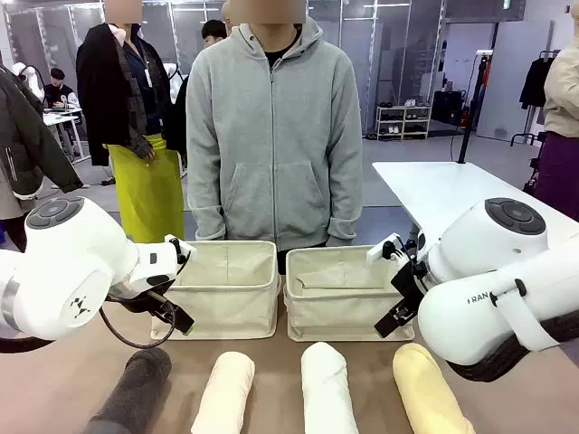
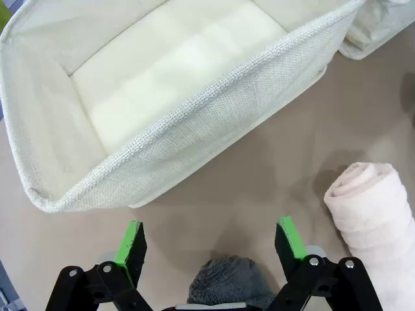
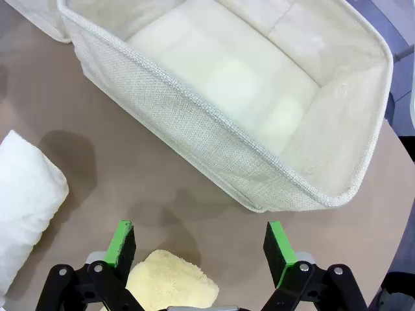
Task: Divide the towels into two baskets.
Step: Pick up one hotel-folded towel and place it in the Fabric basket indicated by the person.
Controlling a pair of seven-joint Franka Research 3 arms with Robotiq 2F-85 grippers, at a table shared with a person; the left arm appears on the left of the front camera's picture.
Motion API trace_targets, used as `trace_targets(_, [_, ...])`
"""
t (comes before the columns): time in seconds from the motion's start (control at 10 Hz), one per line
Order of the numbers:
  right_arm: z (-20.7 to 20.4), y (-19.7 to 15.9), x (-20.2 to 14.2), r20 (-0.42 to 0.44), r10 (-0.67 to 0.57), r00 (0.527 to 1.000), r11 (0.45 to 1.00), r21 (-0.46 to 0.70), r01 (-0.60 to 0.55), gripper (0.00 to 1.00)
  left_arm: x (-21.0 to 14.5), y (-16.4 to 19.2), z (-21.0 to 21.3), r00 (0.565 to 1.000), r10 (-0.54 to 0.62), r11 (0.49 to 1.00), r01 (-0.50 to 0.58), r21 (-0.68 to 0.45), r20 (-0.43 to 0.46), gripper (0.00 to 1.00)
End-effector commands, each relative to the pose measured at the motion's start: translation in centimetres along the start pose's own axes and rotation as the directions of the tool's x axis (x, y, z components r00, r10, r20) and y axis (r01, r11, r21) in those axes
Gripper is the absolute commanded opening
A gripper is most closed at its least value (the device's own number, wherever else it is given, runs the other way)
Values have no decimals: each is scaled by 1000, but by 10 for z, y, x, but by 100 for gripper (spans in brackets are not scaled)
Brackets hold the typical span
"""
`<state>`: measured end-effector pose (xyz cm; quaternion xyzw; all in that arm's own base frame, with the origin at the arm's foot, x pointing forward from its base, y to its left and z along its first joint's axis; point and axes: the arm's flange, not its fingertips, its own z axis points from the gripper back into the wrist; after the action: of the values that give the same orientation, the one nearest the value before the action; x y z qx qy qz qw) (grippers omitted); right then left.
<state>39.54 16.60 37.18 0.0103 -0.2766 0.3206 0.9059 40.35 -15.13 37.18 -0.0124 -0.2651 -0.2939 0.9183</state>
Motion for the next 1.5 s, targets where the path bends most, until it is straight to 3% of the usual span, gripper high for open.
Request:
trace_targets(0.0, [0, 0, 0, 0, 0, 1000, 1000, 0, 0, 100, 0, 0, 0, 1000, 0, 1000, 0, 0, 0, 100])
trace_targets(0.9, [0, -1, 0, 0, 1, 1000, 1000, -1, -1, 100, 0, 0, 0, 1000, 0, 1000, 0, 0, 0, 100])
trace_targets(1.0, [14, -4, 7, -1, -5, 1000, 1000, 31, 5, 100, 0, -1, 0, 1000, -1, 1000, 1, 0, 0, 100])
trace_targets(1.4, [59, -27, 23, -74, -68, 995, 976, 203, 82, 100, 22, 21, 48, 993, 104, 965, -116, -233, -63, 100])
